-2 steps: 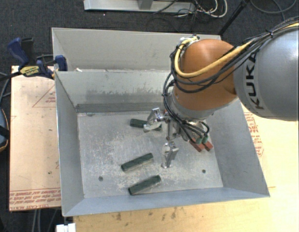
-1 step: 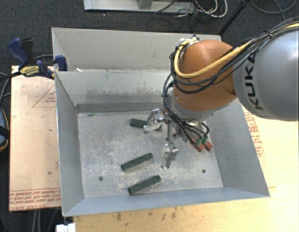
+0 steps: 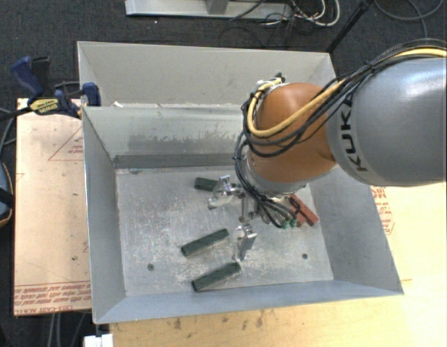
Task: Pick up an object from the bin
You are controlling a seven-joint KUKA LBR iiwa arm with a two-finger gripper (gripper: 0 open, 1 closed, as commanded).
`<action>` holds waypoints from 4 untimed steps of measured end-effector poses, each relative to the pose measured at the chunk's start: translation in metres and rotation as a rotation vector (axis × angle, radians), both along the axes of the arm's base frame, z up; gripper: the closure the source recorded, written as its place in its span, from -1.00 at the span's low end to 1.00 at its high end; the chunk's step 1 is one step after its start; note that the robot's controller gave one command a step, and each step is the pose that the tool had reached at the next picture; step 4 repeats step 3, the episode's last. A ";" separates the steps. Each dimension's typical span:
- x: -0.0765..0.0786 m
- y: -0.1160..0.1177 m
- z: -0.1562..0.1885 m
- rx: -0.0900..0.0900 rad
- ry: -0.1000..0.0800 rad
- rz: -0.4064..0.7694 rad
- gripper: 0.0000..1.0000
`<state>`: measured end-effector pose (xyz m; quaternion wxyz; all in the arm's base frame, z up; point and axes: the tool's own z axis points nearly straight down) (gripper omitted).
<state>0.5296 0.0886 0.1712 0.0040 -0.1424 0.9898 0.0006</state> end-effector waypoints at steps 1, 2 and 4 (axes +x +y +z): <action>0.035 -0.008 -0.089 0.002 -0.006 0.114 1.00; 0.035 -0.008 -0.089 0.002 -0.006 0.114 1.00; 0.033 -0.017 0.066 -0.002 0.000 0.136 1.00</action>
Offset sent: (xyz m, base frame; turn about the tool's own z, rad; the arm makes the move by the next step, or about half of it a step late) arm 0.0000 0.0000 0.0000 0.0000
